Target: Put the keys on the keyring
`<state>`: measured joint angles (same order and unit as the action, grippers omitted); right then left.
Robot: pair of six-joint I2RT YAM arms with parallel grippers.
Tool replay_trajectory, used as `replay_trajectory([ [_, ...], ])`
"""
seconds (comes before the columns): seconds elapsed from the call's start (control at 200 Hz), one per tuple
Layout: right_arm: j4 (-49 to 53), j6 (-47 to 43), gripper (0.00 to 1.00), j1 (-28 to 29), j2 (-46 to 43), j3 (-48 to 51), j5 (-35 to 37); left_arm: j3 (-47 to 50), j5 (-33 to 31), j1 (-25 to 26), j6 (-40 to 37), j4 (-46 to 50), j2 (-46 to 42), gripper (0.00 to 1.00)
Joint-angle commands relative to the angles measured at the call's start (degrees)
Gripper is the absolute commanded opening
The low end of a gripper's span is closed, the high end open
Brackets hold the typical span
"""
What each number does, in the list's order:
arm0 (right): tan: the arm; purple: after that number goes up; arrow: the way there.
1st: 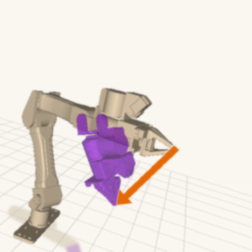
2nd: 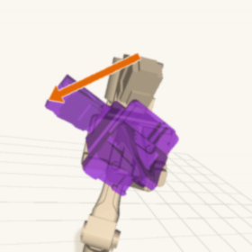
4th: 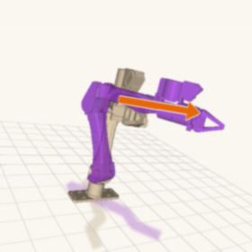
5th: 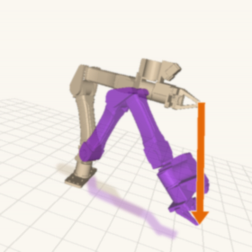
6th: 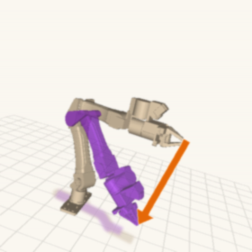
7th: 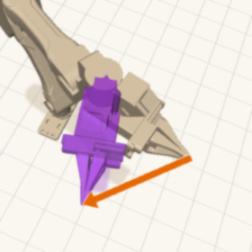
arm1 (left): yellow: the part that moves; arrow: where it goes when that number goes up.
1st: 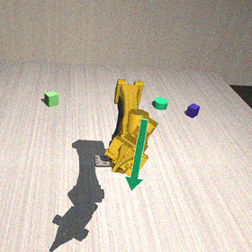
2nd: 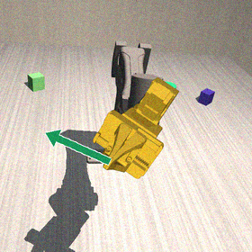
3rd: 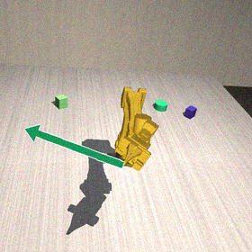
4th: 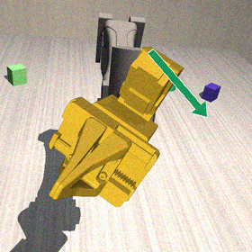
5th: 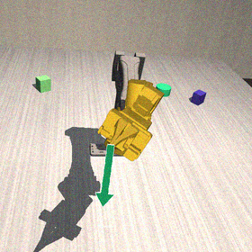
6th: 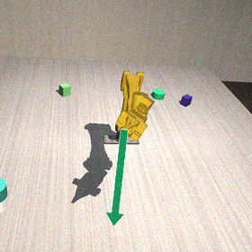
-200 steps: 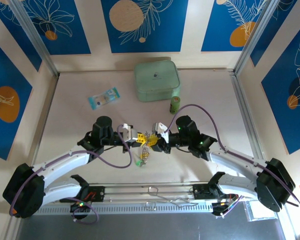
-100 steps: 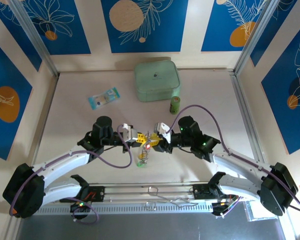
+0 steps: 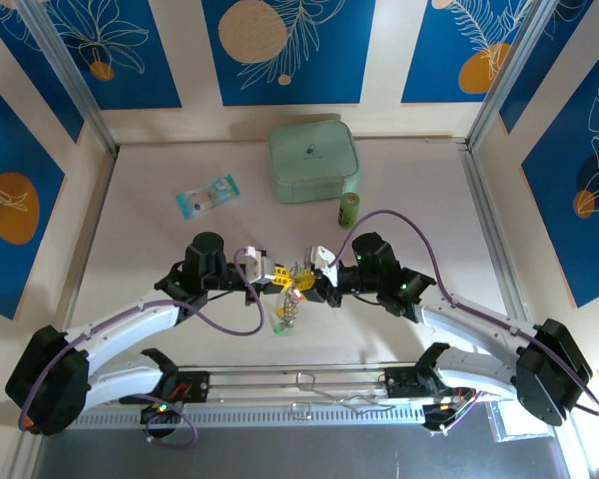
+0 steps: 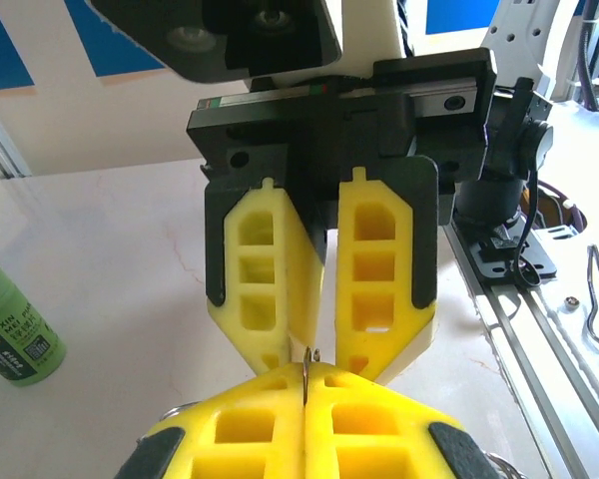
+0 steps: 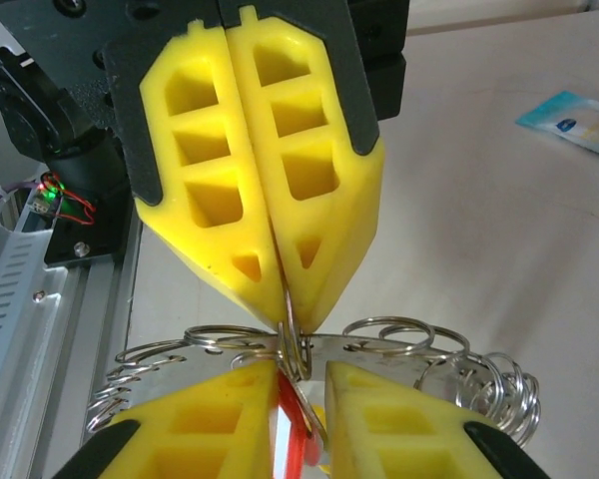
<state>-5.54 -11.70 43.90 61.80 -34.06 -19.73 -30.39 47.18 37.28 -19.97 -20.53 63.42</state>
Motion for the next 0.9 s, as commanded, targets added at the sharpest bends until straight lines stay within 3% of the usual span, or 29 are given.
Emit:
replay_trajectory([
  [0.0,-2.57,0.94,0.18,0.39,0.47,-0.93,-1.45,-0.09,2.94,0.41,-0.95,-1.26,-0.53,0.00],
  [0.29,4.12,-2.97,0.30,0.24,-1.96,-1.23,2.70,-0.19,2.40,0.42,-1.74,-0.39,-0.83,0.00],
  [0.44,8.85,-3.87,0.29,-0.53,-3.94,-1.80,0.88,-0.30,2.57,0.36,-2.07,-0.03,-0.77,0.00],
  [0.895,1.54,-1.22,0.23,0.11,-1.55,-3.11,-1.10,-0.43,3.62,0.35,-1.84,0.07,-0.77,0.00],
])
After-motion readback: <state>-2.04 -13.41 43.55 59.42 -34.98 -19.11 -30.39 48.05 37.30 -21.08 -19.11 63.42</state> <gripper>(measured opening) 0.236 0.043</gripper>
